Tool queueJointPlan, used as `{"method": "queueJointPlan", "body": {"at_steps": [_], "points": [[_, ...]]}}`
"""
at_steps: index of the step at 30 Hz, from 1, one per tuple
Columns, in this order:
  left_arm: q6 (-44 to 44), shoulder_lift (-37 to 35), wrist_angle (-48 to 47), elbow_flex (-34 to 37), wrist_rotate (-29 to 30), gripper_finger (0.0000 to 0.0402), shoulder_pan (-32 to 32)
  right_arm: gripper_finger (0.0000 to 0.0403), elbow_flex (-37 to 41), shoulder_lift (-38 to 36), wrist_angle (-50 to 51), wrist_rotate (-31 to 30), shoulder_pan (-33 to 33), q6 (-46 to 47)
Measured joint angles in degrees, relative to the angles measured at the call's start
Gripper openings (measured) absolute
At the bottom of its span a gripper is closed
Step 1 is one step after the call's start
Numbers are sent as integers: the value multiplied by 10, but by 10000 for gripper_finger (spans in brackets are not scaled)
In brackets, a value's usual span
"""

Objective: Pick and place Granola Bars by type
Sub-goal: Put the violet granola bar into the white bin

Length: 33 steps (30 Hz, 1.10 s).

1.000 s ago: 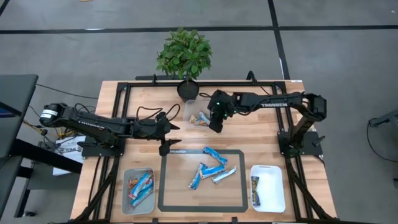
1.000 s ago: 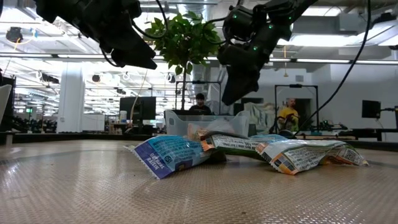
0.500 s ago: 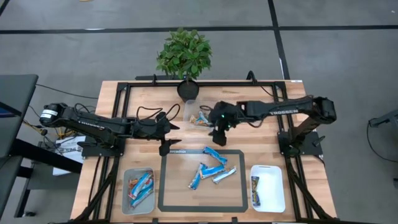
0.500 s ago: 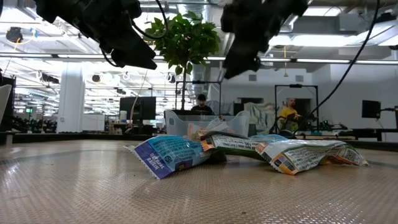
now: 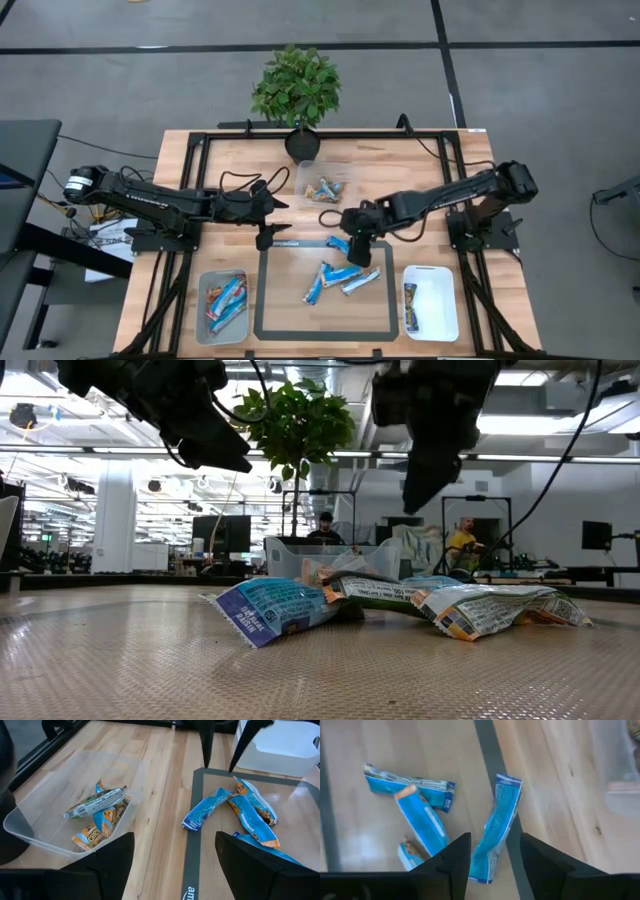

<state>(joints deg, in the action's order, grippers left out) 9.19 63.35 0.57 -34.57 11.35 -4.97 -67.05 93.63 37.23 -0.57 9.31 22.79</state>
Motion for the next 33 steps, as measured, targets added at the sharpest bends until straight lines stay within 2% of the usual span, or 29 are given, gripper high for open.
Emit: {"method": "queueJointPlan", "body": {"at_steps": [13, 18, 26, 33], "points": [[5, 0, -16, 0, 0, 270, 0, 180, 0, 81, -3, 9, -4, 13], [5, 0, -17, 0, 0, 270, 0, 194, 0, 103, -6, 49, -4, 22], [5, 0, -25, 0, 0, 270, 0, 213, 0, 136, -16, 54, -4, 23], [5, 0, -28, 0, 3, 270, 0, 204, -1, 159, -22, 63, -8, 27]]}}
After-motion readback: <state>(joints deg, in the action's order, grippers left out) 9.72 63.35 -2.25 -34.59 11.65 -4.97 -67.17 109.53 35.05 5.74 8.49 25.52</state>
